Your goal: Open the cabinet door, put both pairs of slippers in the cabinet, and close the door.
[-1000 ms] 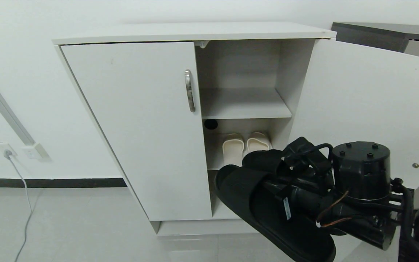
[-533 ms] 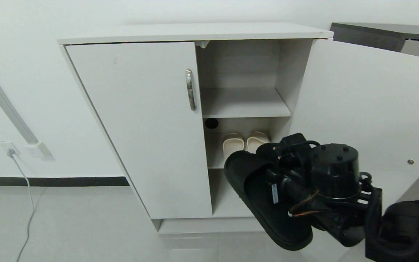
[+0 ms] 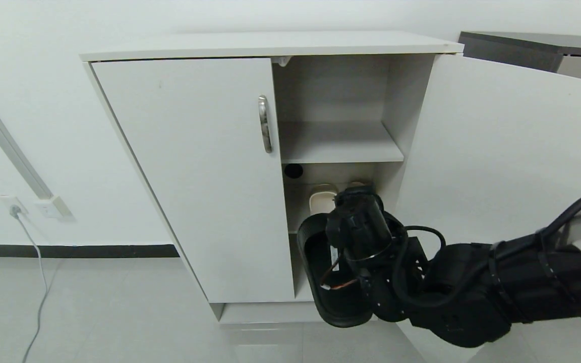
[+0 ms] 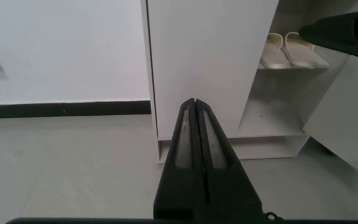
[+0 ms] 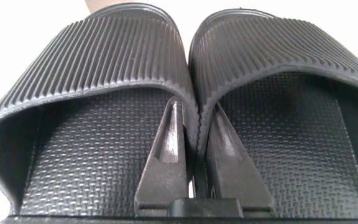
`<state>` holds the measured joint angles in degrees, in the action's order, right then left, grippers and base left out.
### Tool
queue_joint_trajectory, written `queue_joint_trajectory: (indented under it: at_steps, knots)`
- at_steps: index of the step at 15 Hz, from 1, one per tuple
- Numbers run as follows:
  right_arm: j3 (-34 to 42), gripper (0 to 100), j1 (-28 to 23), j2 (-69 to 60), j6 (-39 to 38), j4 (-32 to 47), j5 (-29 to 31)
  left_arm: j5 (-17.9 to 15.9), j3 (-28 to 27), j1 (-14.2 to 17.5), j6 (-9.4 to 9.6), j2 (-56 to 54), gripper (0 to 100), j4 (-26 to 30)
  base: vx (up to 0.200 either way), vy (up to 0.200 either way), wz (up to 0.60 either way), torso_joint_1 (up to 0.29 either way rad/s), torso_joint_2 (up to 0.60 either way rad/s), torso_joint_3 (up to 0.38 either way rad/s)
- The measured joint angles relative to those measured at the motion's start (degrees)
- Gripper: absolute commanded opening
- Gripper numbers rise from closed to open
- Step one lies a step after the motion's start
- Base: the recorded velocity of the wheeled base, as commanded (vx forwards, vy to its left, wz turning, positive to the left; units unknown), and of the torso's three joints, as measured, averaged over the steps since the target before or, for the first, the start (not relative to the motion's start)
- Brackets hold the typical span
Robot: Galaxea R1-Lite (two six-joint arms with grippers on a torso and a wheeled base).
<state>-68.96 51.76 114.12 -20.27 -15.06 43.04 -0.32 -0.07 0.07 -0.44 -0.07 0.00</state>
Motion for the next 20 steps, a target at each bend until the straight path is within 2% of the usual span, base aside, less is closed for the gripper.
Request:
queue_joint_trajectory:
  at_steps: [2, 6, 9, 20]
  knots:
    - [-6.34, 0, 0.02, 0.71, -1.49, 4.80, 2.72, 0.02, 0.00, 0.00, 0.01, 0.00, 0, 0.00, 0.000, 0.000, 0.00, 0.000, 0.00, 0.000]
    - [-12.68, 0, -0.05, 0.85, 5.55, 2.17, 6.03, 0.02, -0.02, 0.02, -0.02, 0.00, 0, 0.00, 0.000, 0.000, 0.00, 0.000, 0.00, 0.000]
    - [-13.12, 0, -0.11, 0.55, 9.25, -2.62, 6.17, 0.05, -0.02, 0.00, 0.00, 0.00, 0, 0.00, 0.000, 0.000, 0.00, 0.000, 0.00, 0.000]
    - [-13.01, 0, -1.68, 1.23, 13.52, -8.51, 6.00, 0.02, -0.02, 0.00, 0.00, 0.00, 0, 0.00, 0.000, 0.000, 0.00, 0.000, 0.00, 0.000]
